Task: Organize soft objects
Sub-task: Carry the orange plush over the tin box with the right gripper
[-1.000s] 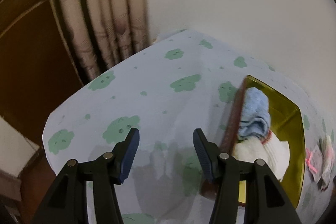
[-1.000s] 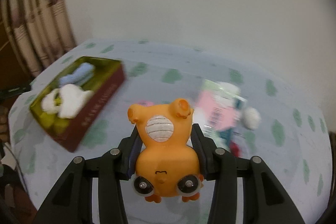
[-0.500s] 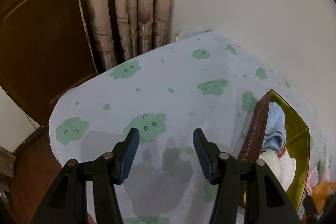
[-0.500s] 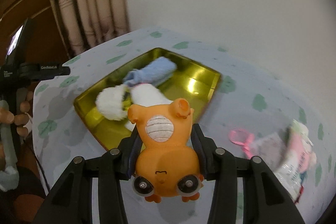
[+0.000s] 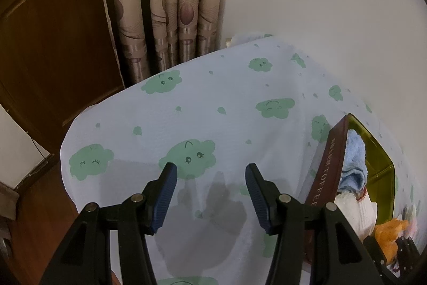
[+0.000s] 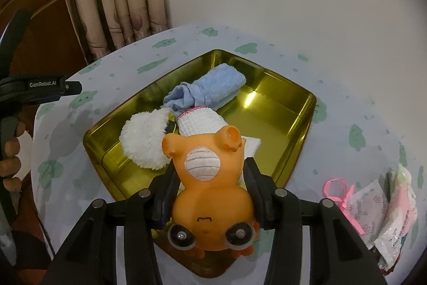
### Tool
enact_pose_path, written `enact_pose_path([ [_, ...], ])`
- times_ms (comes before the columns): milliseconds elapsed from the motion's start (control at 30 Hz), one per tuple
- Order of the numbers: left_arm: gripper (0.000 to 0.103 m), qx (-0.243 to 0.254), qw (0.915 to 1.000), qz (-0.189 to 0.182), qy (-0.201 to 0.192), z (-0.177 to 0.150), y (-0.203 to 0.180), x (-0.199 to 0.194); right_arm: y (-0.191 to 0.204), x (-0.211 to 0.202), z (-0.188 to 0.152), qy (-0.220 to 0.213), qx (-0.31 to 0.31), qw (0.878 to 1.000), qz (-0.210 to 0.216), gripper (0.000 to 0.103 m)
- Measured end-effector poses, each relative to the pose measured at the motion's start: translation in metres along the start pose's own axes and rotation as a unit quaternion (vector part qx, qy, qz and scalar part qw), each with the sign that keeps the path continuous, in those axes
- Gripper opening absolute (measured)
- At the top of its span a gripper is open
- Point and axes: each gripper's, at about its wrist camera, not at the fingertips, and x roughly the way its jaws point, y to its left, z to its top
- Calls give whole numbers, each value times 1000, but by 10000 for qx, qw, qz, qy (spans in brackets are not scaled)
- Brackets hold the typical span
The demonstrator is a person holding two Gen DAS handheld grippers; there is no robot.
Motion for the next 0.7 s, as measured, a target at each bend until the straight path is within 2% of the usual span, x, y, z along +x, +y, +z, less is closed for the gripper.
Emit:
enact_pose_path([
  [333,55,66,10000,14,-14,0,-2,0,-3,1,-2,37,65,10000,21,50],
  [400,55,79,10000,11,-22,0,-3,0,-3,-1,-2,19,89,10000,28,53],
  [533,55,101,9999,1,-21,-1,-4,0,-5,-10,-2,-134,163,9998,50,73],
  [700,55,138,9999,11,-47,-2,-6,-1,-5,-22,-2,-259,186,9995,71,74],
])
